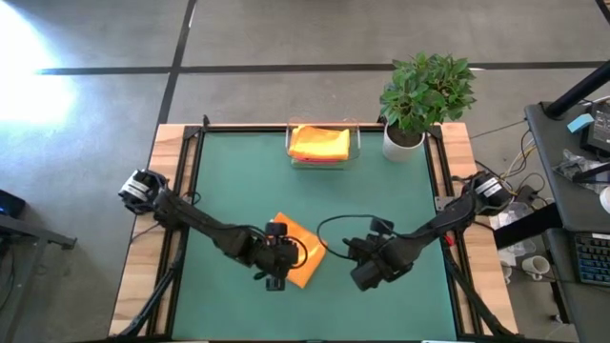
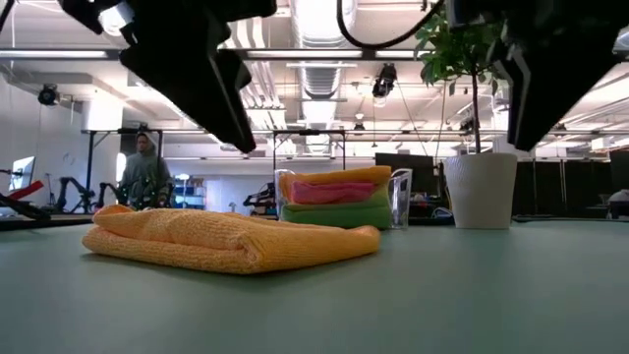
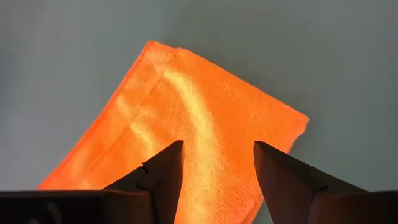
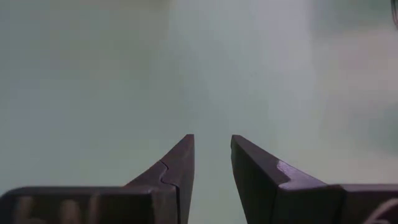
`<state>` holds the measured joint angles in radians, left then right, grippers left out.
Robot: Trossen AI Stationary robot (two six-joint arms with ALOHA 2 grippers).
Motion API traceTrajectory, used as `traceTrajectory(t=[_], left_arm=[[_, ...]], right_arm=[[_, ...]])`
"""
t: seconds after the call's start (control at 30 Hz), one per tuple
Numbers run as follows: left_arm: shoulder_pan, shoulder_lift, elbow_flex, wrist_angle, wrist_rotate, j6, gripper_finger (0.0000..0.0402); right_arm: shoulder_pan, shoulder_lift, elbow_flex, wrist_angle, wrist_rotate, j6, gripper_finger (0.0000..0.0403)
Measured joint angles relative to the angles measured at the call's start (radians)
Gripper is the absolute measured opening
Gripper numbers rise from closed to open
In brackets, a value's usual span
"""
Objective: Fold microfiber towels
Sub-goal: Put the folded orange towel into the transparent bin
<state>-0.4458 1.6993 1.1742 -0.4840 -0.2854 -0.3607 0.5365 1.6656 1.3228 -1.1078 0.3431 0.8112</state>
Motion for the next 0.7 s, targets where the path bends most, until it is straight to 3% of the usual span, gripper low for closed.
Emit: traceTrajectory(t=[0.47,0.7], left_arm=[[0.009,0.017,-0.114,0.153,0.048,-0.078,0.0178],[0.028,0.103,-0.11,0.257,0.141,-0.074,0.0178]], right_arm=[[0.0,-0.007,-0.047,0.049,0.022,-0.104,0.0095],[0.0,-0.007,-0.047,0.076,0.026,-0.106,0.0095]])
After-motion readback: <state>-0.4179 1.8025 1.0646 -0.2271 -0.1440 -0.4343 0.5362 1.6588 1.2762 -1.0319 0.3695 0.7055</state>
